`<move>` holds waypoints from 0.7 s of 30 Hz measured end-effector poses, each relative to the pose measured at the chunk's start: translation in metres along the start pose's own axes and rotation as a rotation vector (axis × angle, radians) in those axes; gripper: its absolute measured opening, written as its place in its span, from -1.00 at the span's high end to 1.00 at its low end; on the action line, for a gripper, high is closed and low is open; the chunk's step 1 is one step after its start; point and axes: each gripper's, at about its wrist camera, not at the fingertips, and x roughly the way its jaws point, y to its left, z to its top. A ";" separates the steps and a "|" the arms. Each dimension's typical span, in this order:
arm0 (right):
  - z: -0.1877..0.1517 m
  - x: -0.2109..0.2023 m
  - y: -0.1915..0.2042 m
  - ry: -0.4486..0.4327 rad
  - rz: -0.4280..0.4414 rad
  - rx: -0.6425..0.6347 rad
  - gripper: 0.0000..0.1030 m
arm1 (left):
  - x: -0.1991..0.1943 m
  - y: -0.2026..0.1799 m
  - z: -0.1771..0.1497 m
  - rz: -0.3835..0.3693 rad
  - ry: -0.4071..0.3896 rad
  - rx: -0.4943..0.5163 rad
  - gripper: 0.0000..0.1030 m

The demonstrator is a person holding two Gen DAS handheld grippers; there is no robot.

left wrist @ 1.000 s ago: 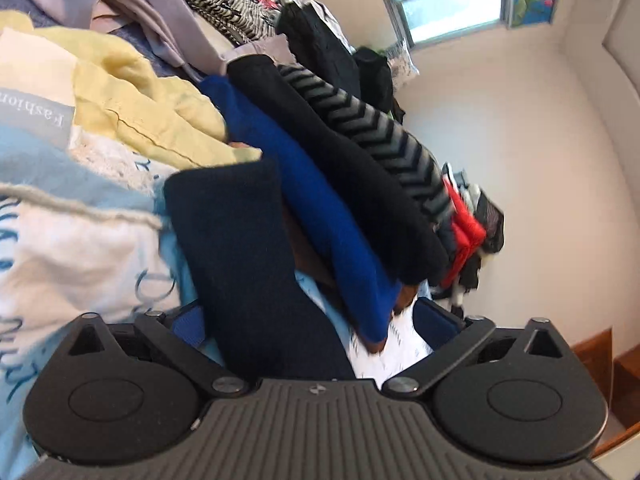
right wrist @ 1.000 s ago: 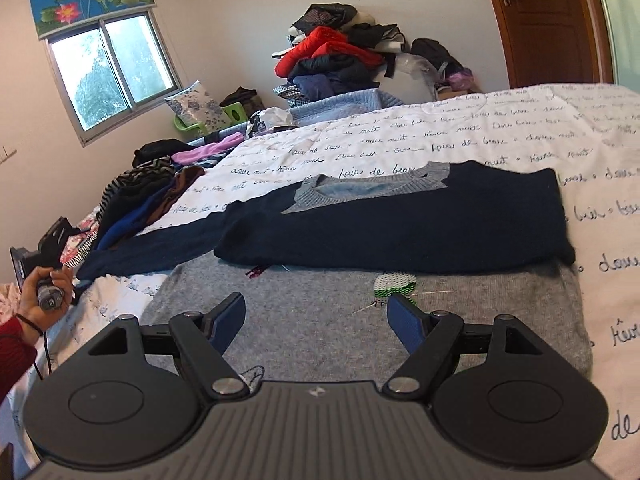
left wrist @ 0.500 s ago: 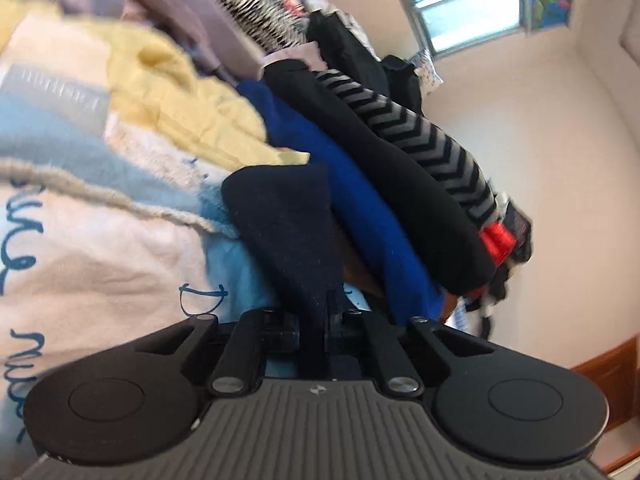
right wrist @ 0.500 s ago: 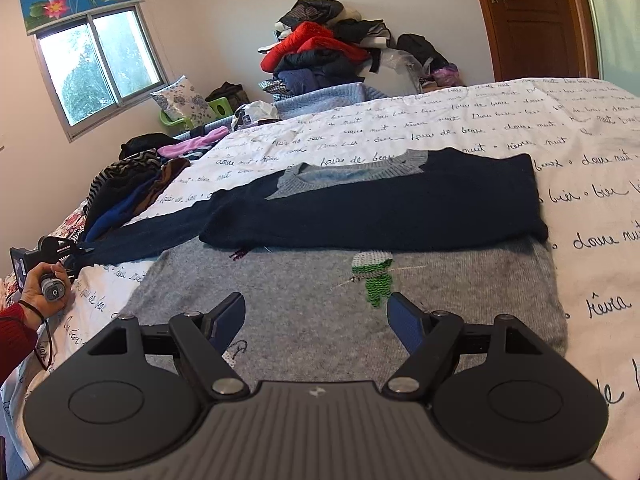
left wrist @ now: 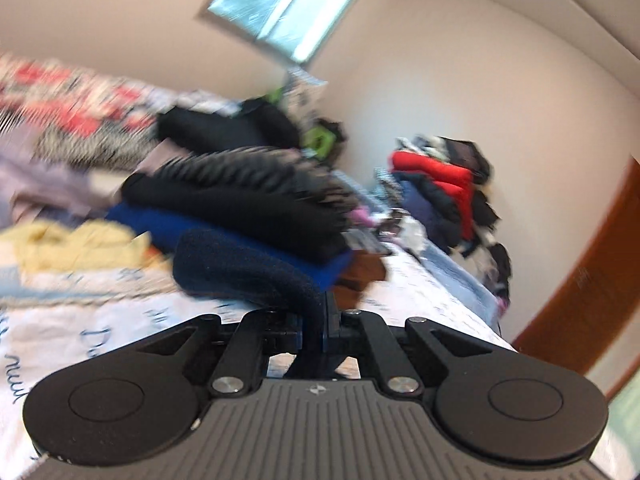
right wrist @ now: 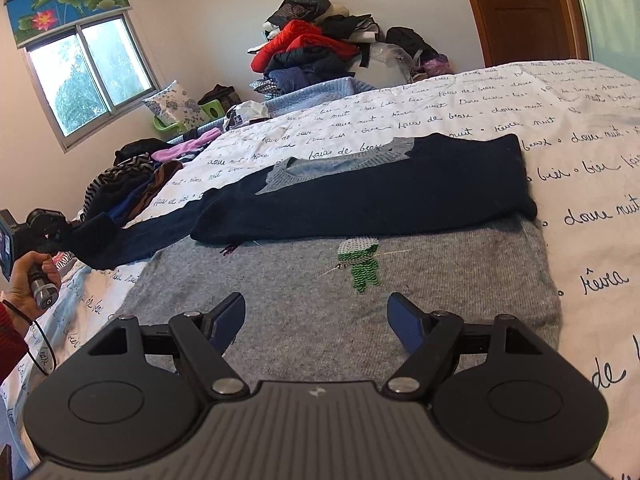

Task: Fold small clothes
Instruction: 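Lift the held sleeve with the left gripper and carry it over the first sleeve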

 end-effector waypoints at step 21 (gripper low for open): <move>-0.018 -0.017 -0.047 -0.009 -0.007 0.127 -0.52 | -0.060 -0.182 -0.063 -0.275 -0.058 0.318 0.86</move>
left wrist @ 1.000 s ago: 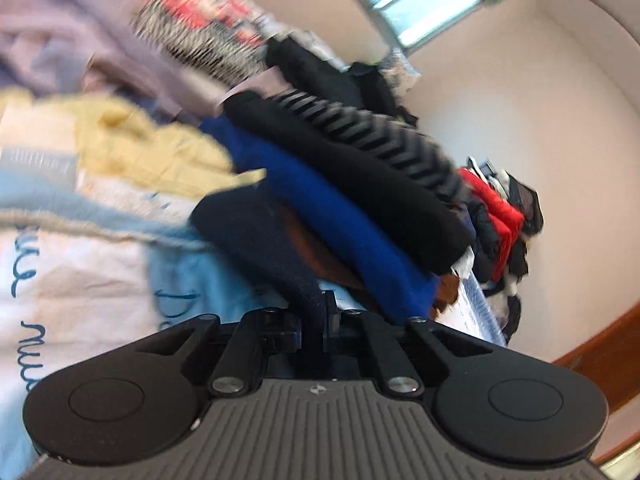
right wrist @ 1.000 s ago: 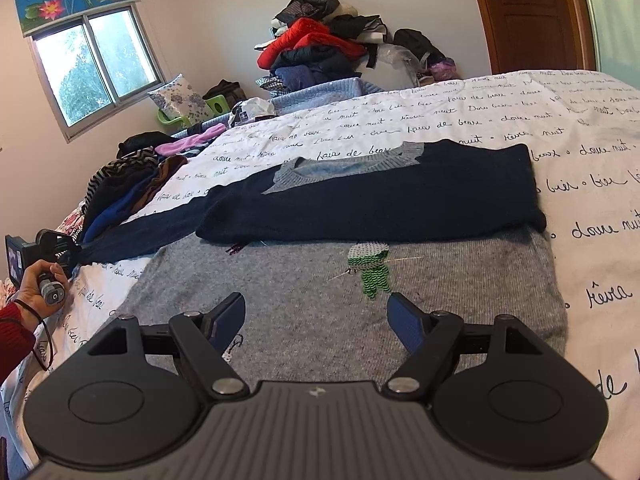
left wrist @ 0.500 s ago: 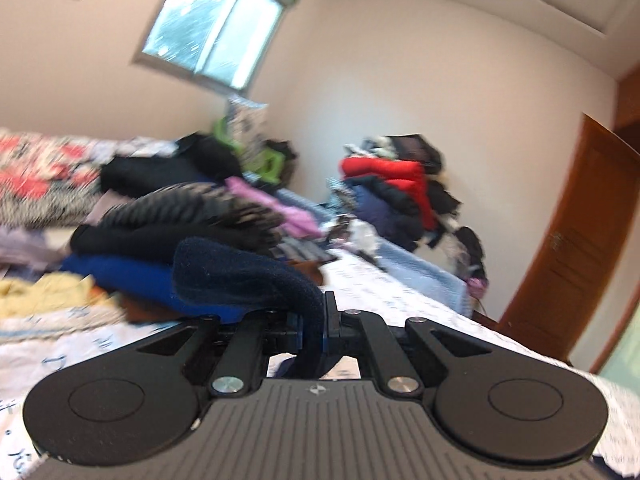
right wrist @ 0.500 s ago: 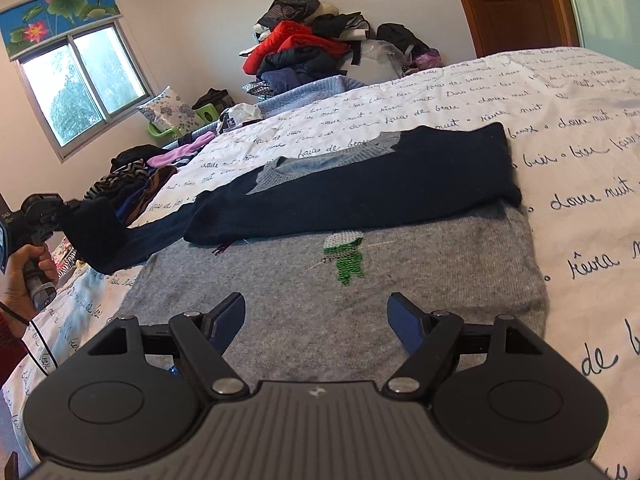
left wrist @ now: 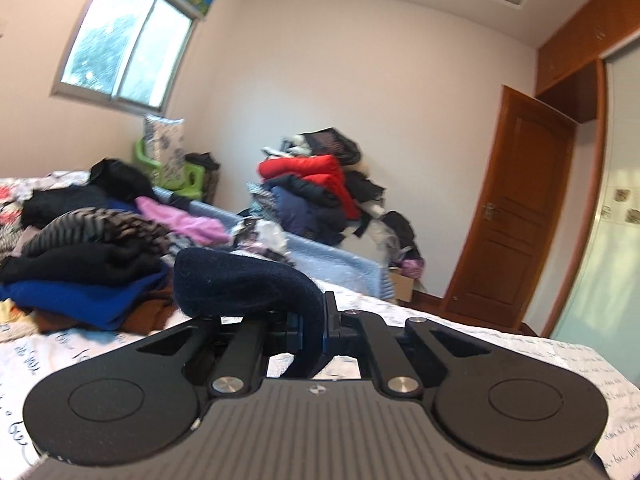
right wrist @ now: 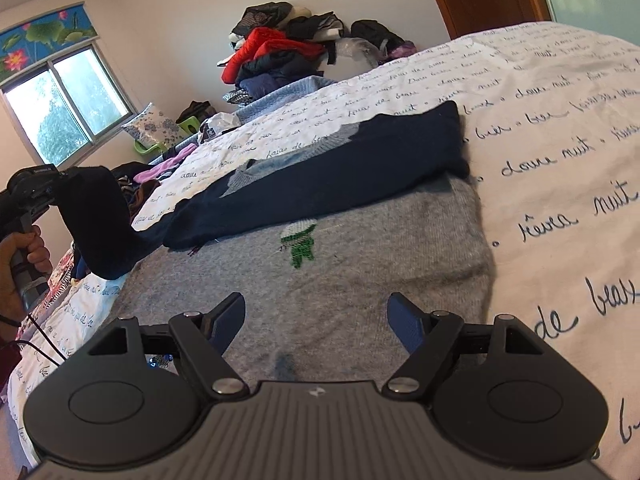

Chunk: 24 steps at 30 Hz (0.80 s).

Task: Fold small clothes
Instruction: 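Lift the held sleeve with the left gripper and carry it over the first sleeve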

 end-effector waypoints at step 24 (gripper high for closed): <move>-0.005 -0.007 -0.022 -0.027 0.011 0.056 -0.52 | 0.011 -0.111 -0.058 -0.160 0.084 0.164 0.85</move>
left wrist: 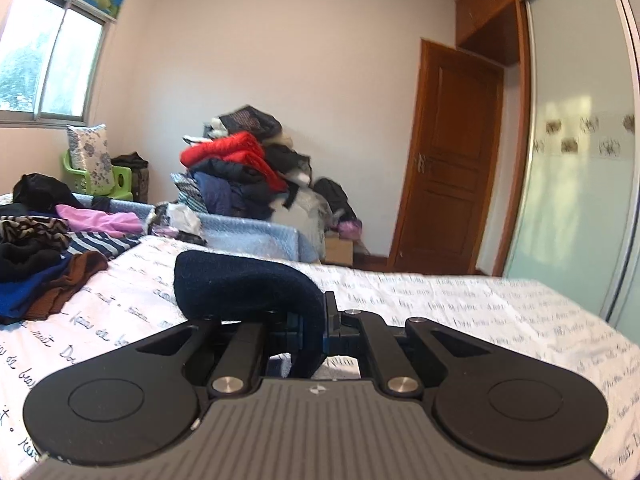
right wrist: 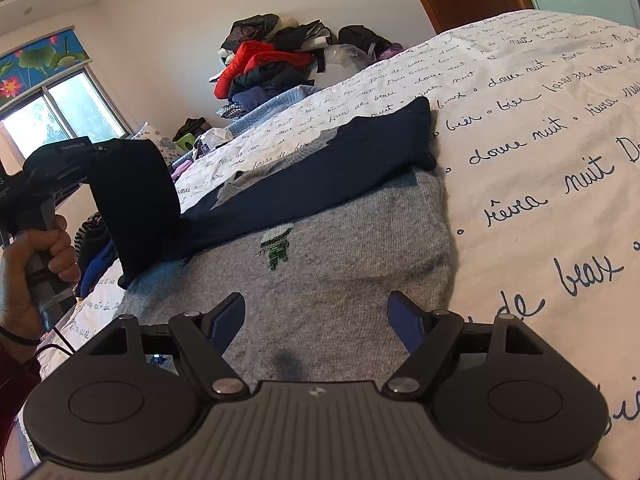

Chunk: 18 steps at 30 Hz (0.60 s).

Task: Fold small clothes
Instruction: 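Lift the held sleeve with the left gripper and carry it over the first sleeve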

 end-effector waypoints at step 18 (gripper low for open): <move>-0.002 -0.005 0.000 -0.003 0.014 0.019 -0.56 | 0.024 -0.080 -0.047 -0.068 0.082 0.236 0.85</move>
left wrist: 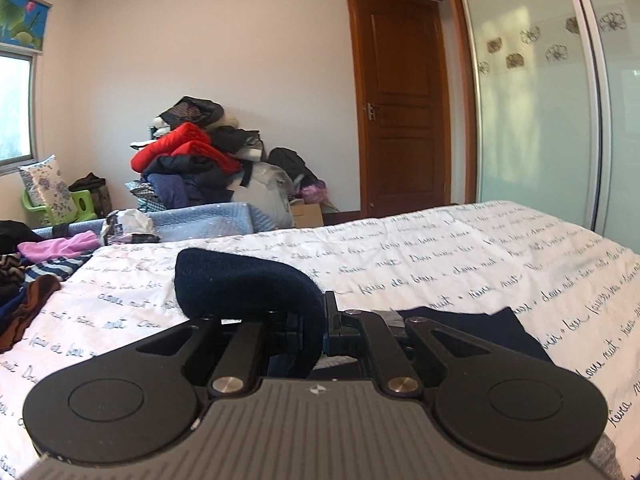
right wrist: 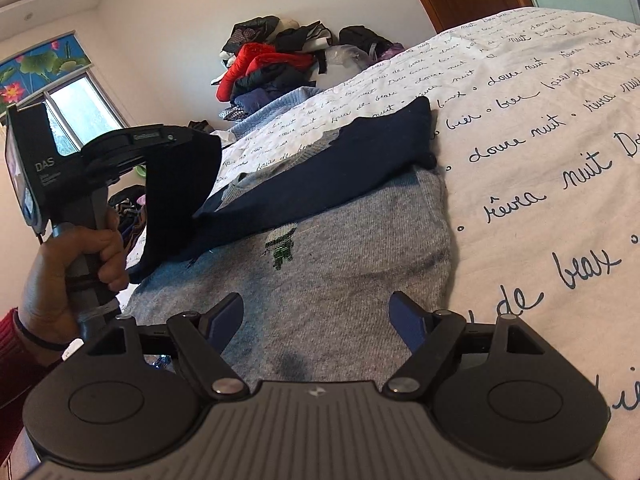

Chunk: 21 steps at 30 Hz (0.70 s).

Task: Fold small clothes
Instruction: 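Lift the held sleeve with the left gripper and carry it over the first sleeve, then lay the sleeve across the sweater chest and open the left gripper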

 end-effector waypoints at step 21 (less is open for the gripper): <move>-0.002 -0.003 -0.002 0.000 0.003 0.012 -0.56 | 0.042 -0.077 -0.031 -0.043 0.122 0.308 0.48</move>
